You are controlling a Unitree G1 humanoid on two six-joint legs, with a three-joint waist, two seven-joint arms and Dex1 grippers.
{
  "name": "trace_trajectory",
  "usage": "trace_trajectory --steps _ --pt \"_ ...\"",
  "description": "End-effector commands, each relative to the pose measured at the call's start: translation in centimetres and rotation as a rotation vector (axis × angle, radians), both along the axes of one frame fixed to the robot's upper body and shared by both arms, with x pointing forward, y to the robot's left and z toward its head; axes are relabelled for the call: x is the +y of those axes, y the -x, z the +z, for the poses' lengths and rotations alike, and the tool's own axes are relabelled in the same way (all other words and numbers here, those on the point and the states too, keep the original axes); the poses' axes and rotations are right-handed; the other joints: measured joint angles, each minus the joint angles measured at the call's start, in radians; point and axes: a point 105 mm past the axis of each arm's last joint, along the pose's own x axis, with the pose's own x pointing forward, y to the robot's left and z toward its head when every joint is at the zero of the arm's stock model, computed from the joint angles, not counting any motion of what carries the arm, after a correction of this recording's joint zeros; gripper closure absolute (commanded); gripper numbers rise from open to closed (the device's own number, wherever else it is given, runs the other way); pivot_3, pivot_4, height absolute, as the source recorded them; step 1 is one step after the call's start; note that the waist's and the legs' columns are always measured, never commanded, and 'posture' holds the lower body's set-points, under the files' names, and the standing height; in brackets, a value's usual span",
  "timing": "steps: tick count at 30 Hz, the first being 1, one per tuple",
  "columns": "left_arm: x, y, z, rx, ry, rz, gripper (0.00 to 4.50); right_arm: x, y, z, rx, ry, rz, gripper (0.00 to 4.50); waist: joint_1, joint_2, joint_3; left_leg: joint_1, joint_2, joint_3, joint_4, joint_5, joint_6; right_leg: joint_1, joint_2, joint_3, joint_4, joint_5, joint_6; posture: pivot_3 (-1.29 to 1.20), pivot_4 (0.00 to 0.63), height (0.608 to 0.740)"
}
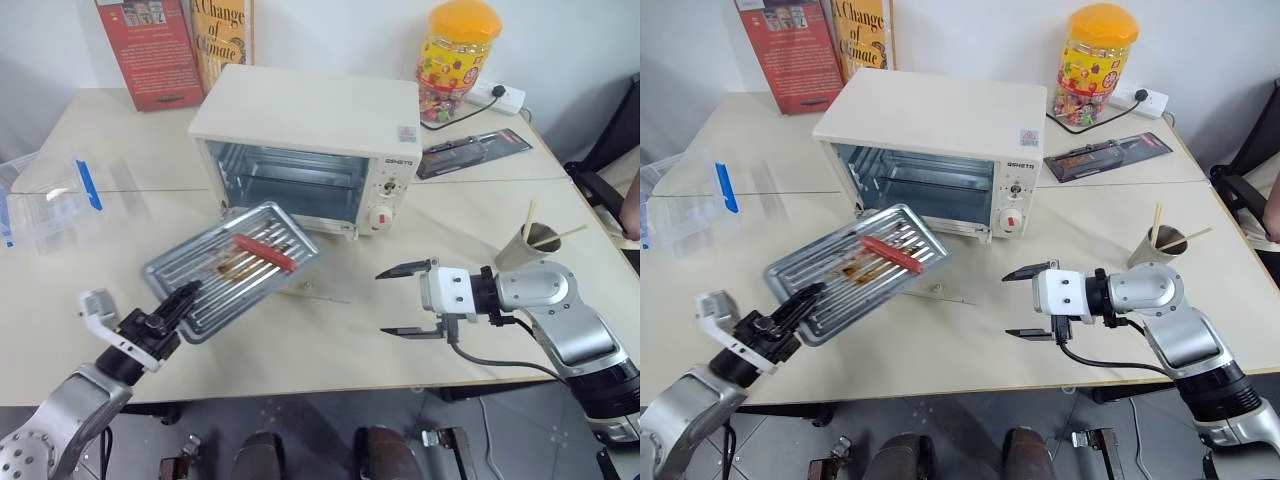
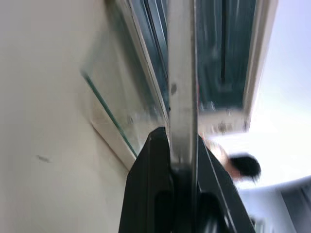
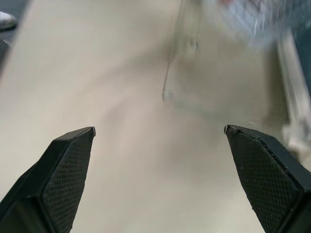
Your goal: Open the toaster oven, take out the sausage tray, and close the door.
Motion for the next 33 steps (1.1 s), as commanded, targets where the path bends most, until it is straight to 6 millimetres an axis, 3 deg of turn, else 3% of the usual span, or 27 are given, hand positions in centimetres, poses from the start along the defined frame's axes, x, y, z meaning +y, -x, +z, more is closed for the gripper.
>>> trace_trajectory --steps 1,3,6,17,23,28,33 --pt "1.3 1.2 1.5 -0.063 0.018 0.108 4.5 0.3 -0.9 -0.6 -0.032 -0.017 -0.024 0.05 0.001 0.0 0.0 0.0 0.0 0.0 0.0 0.0 0.0 0.0 0.0 0.0 0.0 0.0 0.0 0.0 0.15 0.74" --pt "2.0 1.8 1.6 -0.066 0.025 0.163 4.5 0.3 -1.3 -1.2 -0.02 -0.018 -0.041 0.05 0.001 0.0 0.0 0.0 0.0 0.0 0.0 0.0 0.0 0.001 0.0 0.0 -0.001 0.0 0.0 0.0 0.15 0.74" --pt "3.1 2.5 1.7 -0.076 0.046 0.253 4.5 0.4 -2.1 -1.6 -0.044 -0.037 -0.066 0.62 0.003 0.0 0.0 0.0 0.0 0.0 0.001 0.0 0.0 0.001 0.0 0.0 -0.001 0.0 0.0 0.0 0.15 0.74" --pt "7.2 6.3 1.4 -0.081 0.079 0.541 4.5 0.9 -2.4 -3.7 0.03 -0.032 -0.028 4.47 0.021 0.0 0.0 0.0 0.0 0.001 0.002 0.0 0.001 0.001 0.001 0.001 -0.002 0.0 -0.001 0.0 0.15 0.74" --pt "9.7 7.3 -0.1 -0.035 0.154 0.687 4.5 3.5 -3.5 -2.5 -0.003 -0.12 0.006 4.47 0.018 0.0 0.0 0.0 0.001 0.002 0.002 0.0 0.001 0.001 0.001 0.001 -0.001 0.0 -0.002 0.0 0.15 0.74" --pt "9.8 7.1 -0.8 -0.014 0.18 0.692 4.5 5.3 -4.2 0.7 -0.033 -0.228 0.024 4.47 0.021 0.0 0.0 0.0 0.0 0.002 0.003 0.0 0.001 0.001 0.001 0.001 -0.001 0.001 -0.001 0.0 0.15 0.74" --pt "9.2 6.8 -1.2 0.002 0.183 0.656 4.5 5.8 -4.2 5.3 -0.038 -0.322 0.045 4.47 0.022 0.0 0.0 0.0 0.001 0.001 0.002 0.0 0.001 0.001 0.001 0.001 -0.001 0.001 -0.001 0.0 0.15 0.74"
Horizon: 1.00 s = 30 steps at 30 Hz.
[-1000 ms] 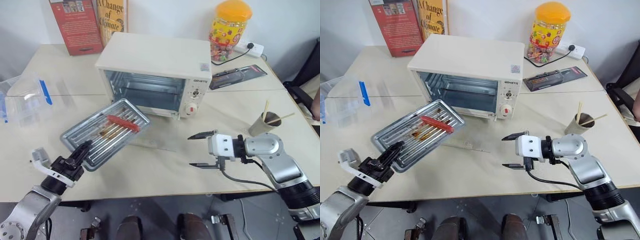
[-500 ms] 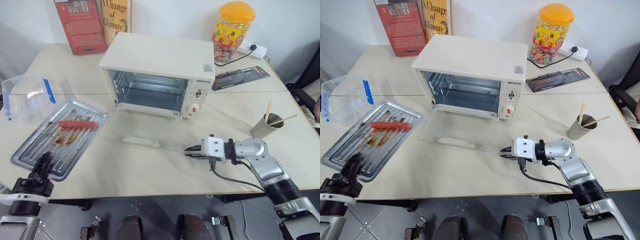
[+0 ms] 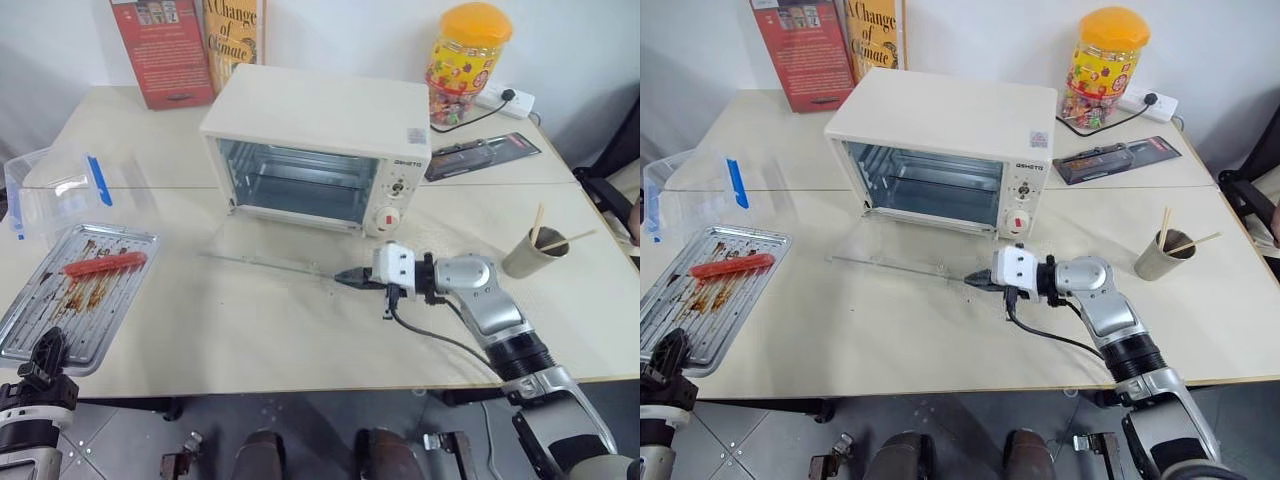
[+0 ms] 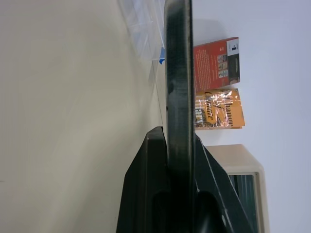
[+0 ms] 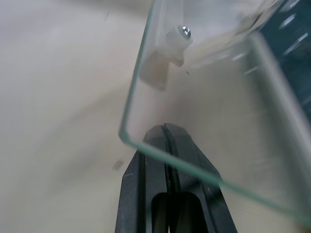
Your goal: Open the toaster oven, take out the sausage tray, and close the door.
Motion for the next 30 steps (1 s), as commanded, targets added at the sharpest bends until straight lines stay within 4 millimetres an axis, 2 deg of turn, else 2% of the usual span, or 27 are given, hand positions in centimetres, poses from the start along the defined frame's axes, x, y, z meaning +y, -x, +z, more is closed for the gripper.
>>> trace_trajectory --steps 1,4,10,14,16,21,25,27,30 --pt "-0.3 0.0 0.4 -0.02 -0.009 -0.025 4.5 0.0 0.4 4.6 -0.047 -0.085 0.023 4.47 0.0 0.0 0.0 0.0 0.0 0.0 0.0 0.0 0.0 0.0 0.0 0.0 0.0 0.0 0.0 0.0 0.15 0.74" --pt "-0.7 -0.1 0.3 -0.016 -0.012 -0.054 4.5 0.0 0.5 6.1 -0.039 -0.107 0.03 4.47 0.0 0.0 0.0 0.0 0.0 0.0 -0.001 0.0 0.0 0.0 0.0 0.0 0.0 0.0 0.0 0.0 0.15 0.74" --pt "-2.0 -1.0 0.1 -0.011 -0.017 -0.139 4.5 0.1 -0.1 10.2 -0.088 -0.172 0.021 4.47 -0.001 0.0 0.0 0.0 0.0 0.001 -0.001 0.0 0.0 -0.002 0.0 0.0 0.001 0.0 0.0 0.0 0.15 0.74" --pt "-3.1 -1.6 0.0 -0.013 -0.025 -0.217 4.5 -0.1 -0.5 11.2 -0.118 -0.186 -0.002 4.47 -0.001 0.0 0.0 0.0 0.0 0.001 -0.001 0.0 0.0 -0.002 0.0 0.0 0.0 0.0 0.0 0.0 0.15 0.74" --pt "-4.5 -2.2 0.2 -0.012 -0.046 -0.31 4.5 -0.3 0.1 11.4 -0.116 -0.169 0.012 4.47 0.002 0.0 0.0 -0.001 0.0 0.001 -0.001 0.0 0.0 -0.002 0.0 0.0 0.0 0.0 0.0 0.0 0.15 0.74" --pt "-6.2 -2.8 0.0 0.019 -0.101 -0.491 4.5 -1.3 2.1 10.9 -0.034 -0.118 0.055 4.47 0.002 0.0 0.0 -0.002 0.0 0.0 -0.002 0.0 0.001 -0.002 0.0 0.0 0.001 0.0 0.0 0.0 0.15 0.74" --pt "-8.1 -3.7 0.0 0.049 -0.166 -0.713 4.5 -3.2 4.4 8.3 0.088 0.018 0.112 4.47 0.002 0.0 0.0 -0.001 0.0 0.0 -0.003 0.0 0.0 -0.003 0.0 0.0 0.0 0.0 0.0 0.0 0.15 0.74" --pt "-8.2 -4.1 0.1 0.054 -0.181 -0.768 4.5 -4.0 5.3 7.4 0.132 0.073 0.135 4.47 0.005 0.001 0.001 -0.002 0.0 0.0 -0.003 0.0 0.001 -0.003 0.0 0.0 0.0 0.0 0.0 0.0 0.15 0.74" --pt "-8.9 -6.1 0.9 0.046 -0.212 -0.894 4.5 -5.3 5.4 6.1 0.207 0.115 0.093 3.89 0.005 0.002 0.001 -0.001 0.0 0.001 -0.003 0.0 0.001 -0.003 0.0 0.001 0.0 0.0 0.0 0.0 0.15 0.74"
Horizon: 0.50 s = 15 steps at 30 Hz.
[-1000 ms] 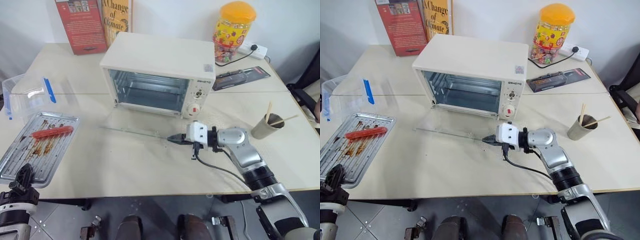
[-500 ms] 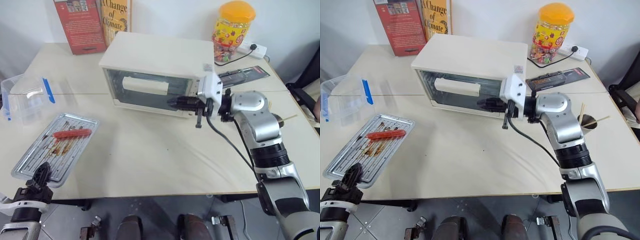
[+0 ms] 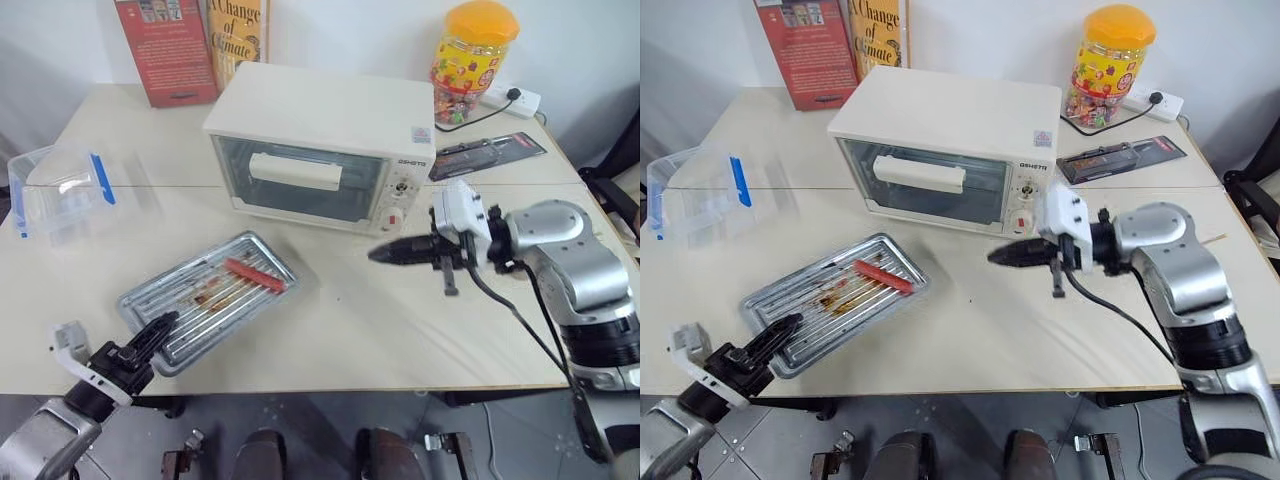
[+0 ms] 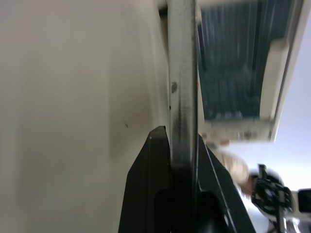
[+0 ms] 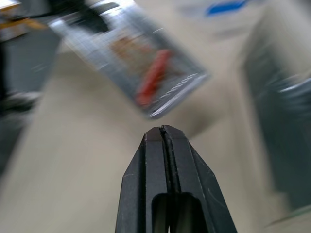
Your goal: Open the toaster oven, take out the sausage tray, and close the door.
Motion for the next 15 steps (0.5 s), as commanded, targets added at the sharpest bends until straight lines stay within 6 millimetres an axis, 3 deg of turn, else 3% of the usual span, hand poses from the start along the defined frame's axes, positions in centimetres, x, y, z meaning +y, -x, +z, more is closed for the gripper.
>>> trace_trajectory --steps 1,9,11,12,15 --pt "-0.9 -1.2 1.3 -0.037 0.0 -0.132 4.5 -0.6 0.7 0.4 0.01 0.005 0.007 3.59 -0.001 0.0 0.0 0.0 0.0 -0.001 0.0 0.0 0.0 0.0 0.0 0.0 0.001 0.0 -0.001 0.0 0.15 0.74" --pt "-3.0 -4.5 2.5 -0.013 -0.011 -0.35 4.5 -3.8 1.0 -1.1 0.085 -0.007 -0.097 0.86 -0.002 0.0 0.0 -0.001 0.0 0.0 -0.003 0.0 0.0 -0.001 0.0 0.0 0.001 0.0 0.0 0.0 0.15 0.74" --pt "-4.3 -5.1 2.2 0.019 -0.018 -0.437 4.5 -5.0 0.7 -1.6 0.094 -0.01 -0.148 0.25 -0.002 0.0 0.0 -0.001 0.0 0.001 -0.003 0.0 0.0 0.0 0.0 0.0 0.001 0.0 0.001 0.0 0.15 0.74" --pt "-4.8 -5.4 2.1 0.027 -0.014 -0.465 4.5 -5.4 0.6 -1.8 0.096 -0.008 -0.174 0.04 -0.002 0.0 0.0 -0.001 0.0 0.001 -0.002 0.0 0.0 0.0 0.0 0.0 0.001 0.0 0.001 0.0 0.15 0.74" --pt "-5.7 -6.6 2.0 0.036 0.004 -0.516 4.5 -6.2 0.4 -2.0 0.083 0.003 -0.216 0.04 0.0 0.0 0.0 0.0 0.0 0.001 -0.001 0.0 -0.001 0.0 0.0 0.0 0.001 0.0 0.001 0.0 0.15 0.74"
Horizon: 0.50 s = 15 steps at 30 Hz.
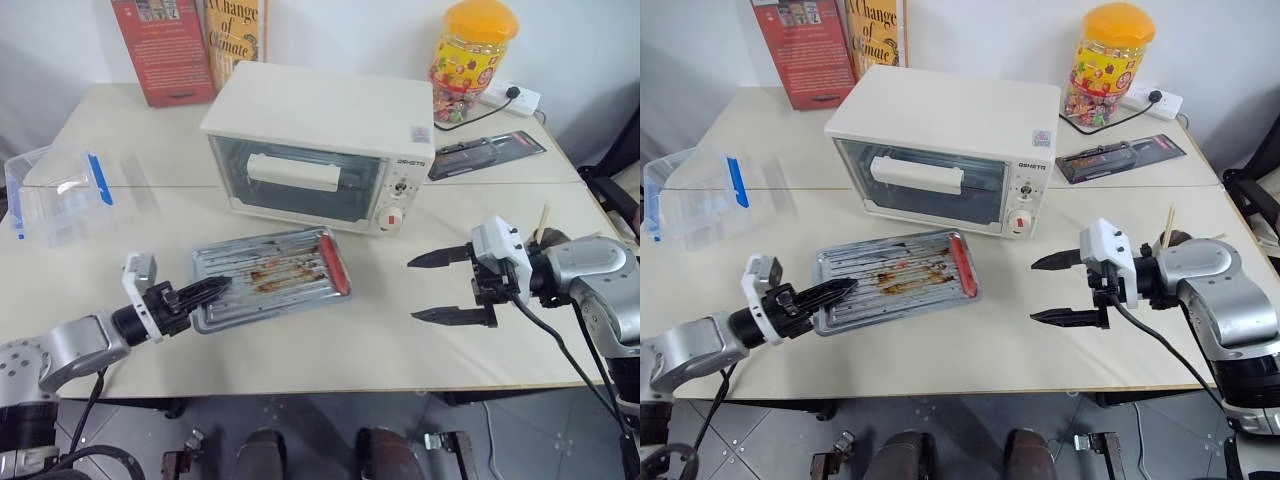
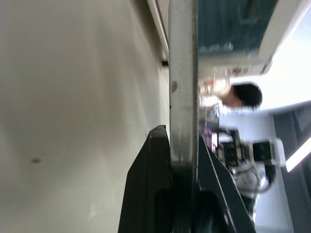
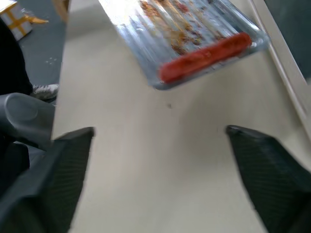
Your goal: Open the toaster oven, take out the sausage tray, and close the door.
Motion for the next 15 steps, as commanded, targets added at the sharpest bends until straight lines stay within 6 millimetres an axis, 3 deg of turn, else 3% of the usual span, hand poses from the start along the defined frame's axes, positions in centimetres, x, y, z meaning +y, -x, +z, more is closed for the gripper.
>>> trace_trajectory --steps 1,8,14,15 --pt "-0.9 -0.7 0.1 0.003 0.035 -0.071 4.5 -0.9 0.0 1.3 -0.071 0.006 -0.041 0.04 0.0 0.0 0.0 0.0 0.0 0.0 0.0 0.0 0.0 0.0 0.0 0.0 0.0 0.0 0.0 0.0 0.15 0.74" --pt "-3.1 -1.8 -1.9 0.072 0.023 -0.187 4.5 -1.2 0.3 2.0 -0.092 -0.009 -0.102 0.04 -0.001 0.0 0.0 0.0 0.0 0.0 -0.001 0.0 0.0 0.0 0.0 0.0 0.0 0.0 0.0 0.0 0.15 0.74" --pt "-3.8 -2.5 -2.7 0.089 -0.003 -0.228 4.5 -1.4 0.7 2.3 -0.098 0.004 -0.12 0.04 0.021 0.0 0.0 0.0 0.0 0.001 0.002 0.0 0.0 0.0 0.0 0.0 0.0 0.0 0.0 0.0 0.15 0.74" --pt "-3.8 -2.6 -2.8 0.09 -0.008 -0.232 4.19 -1.4 0.7 2.4 -0.098 0.004 -0.121 0.01 0.024 0.0 0.0 0.0 0.0 0.001 0.003 0.0 0.0 0.0 0.0 0.0 0.0 0.0 0.0 0.0 0.15 0.74"
